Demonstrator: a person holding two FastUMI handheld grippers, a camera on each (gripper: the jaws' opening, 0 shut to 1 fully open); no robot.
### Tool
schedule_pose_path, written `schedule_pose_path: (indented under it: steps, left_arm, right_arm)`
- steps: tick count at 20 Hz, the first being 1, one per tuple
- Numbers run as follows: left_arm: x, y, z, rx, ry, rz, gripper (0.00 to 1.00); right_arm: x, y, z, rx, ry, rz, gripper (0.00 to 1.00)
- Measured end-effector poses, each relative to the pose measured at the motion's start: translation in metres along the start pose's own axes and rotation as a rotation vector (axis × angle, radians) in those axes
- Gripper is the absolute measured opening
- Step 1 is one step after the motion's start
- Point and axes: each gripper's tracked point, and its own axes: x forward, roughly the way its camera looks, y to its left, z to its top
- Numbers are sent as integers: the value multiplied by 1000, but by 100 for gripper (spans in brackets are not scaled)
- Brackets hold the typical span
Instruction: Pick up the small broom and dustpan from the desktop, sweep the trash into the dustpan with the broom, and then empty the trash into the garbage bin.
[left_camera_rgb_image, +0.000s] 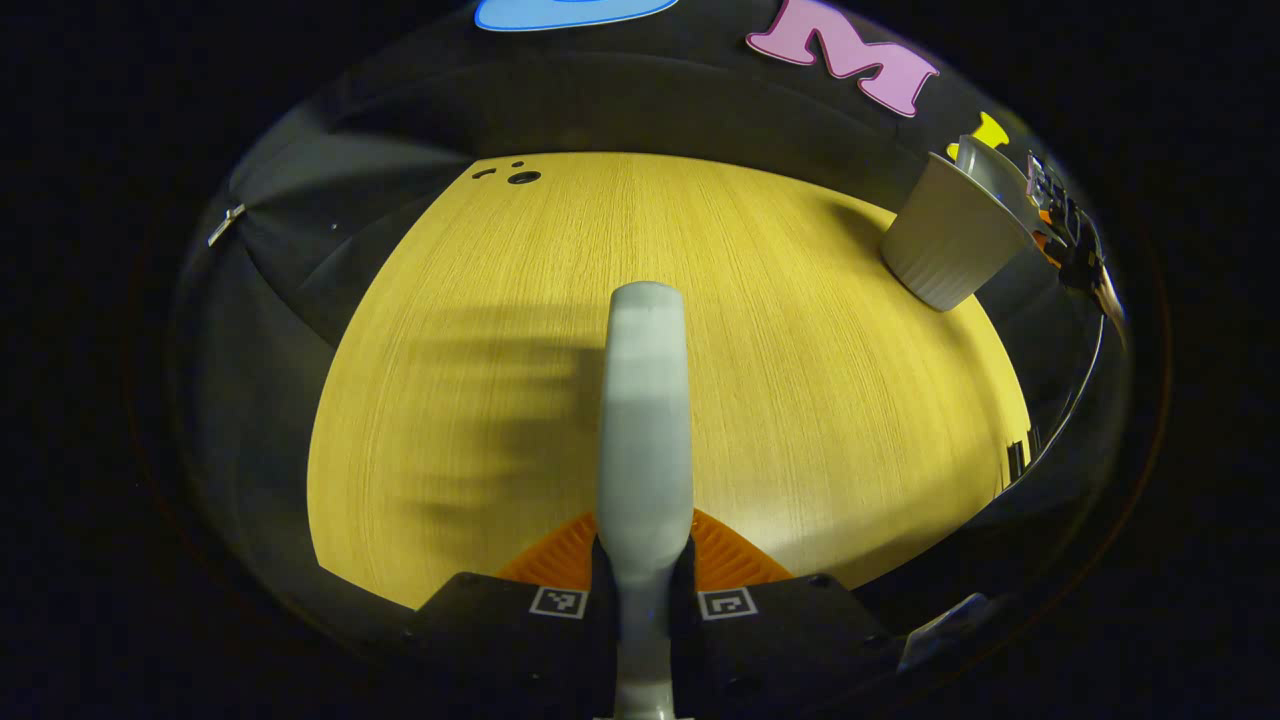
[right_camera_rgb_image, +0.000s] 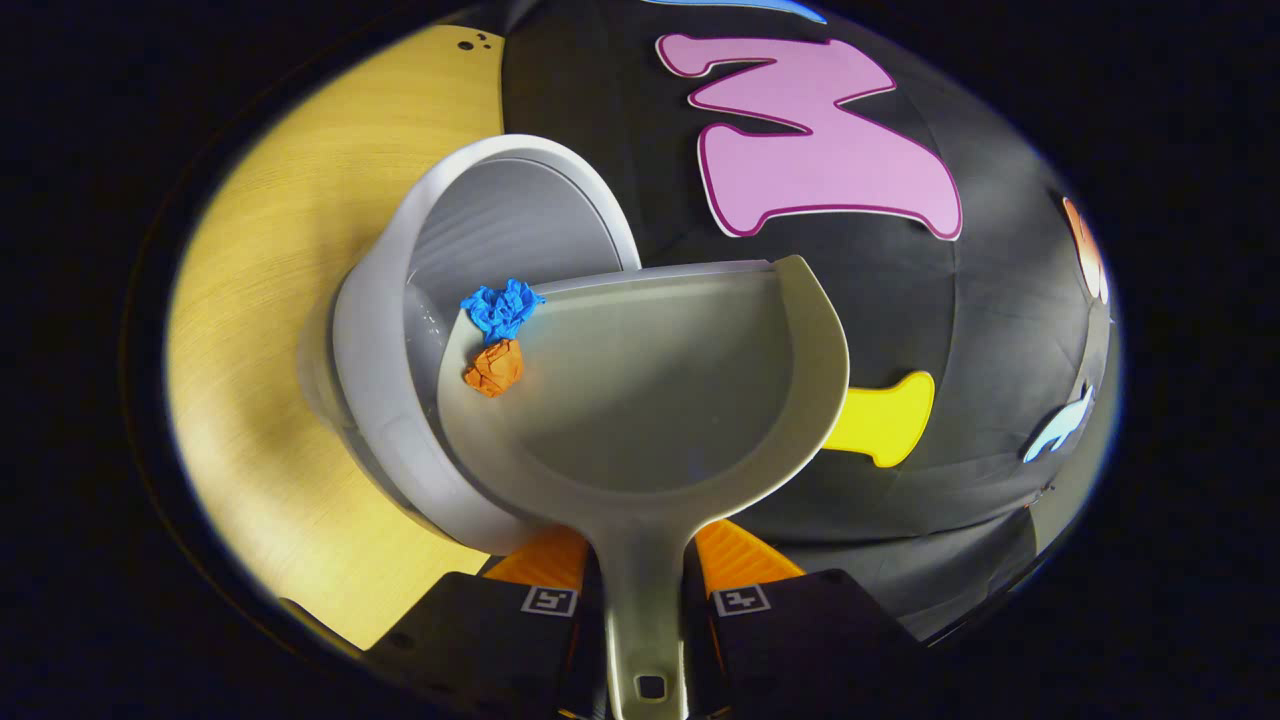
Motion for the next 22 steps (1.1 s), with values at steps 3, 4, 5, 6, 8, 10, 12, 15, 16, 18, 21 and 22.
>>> schedule_pose_path:
  steps: [3, 4, 5, 6, 8, 10, 12, 15, 16, 18, 21, 22]
  left_arm:
    - [-1, -5, -1, -24, -2, -20, 26]
    - [0, -8, -1, -45, -2, -31, 26]
    - [0, -9, -1, -61, -6, -32, 26]
    - [1, -9, -2, -72, -11, -32, 26]
    - [1, -11, -1, -83, -17, -33, 26]
    - [1, -9, -4, -82, -20, -27, 26]
    - [0, -10, -5, -85, -24, -18, 24]
    - [-5, -9, 0, -95, -42, -9, 25]
    - [-8, -8, 3, -100, -52, -4, 26]
    - [-14, -9, 7, -112, -73, -1, 26]
    - [-27, -13, 19, -134, -122, 0, 26]
    - [-30, -14, 23, -140, -139, -1, 26]
  right_arm:
    - [2, -8, 3, -87, -5, 12, 34]
    - [2, -9, 2, -100, -3, 19, 38]
    - [1, -7, 2, -114, -3, 25, 38]
    - [-1, -7, 2, -131, -7, 28, 38]
    - [0, -9, 5, -169, -15, 22, 34]
    - [2, -10, 6, -167, -21, 21, 34]
    - [2, -4, 5, -115, -10, 46, 31]
    - [1, 10, 2, 19, 15, 108, 34]
    - [0, 14, 1, 69, 24, 124, 34]
    - [-1, 23, -1, 165, 52, 153, 34]
    - [-7, 35, -6, 321, 95, 192, 34]
    - [-12, 41, -8, 382, 112, 207, 34]
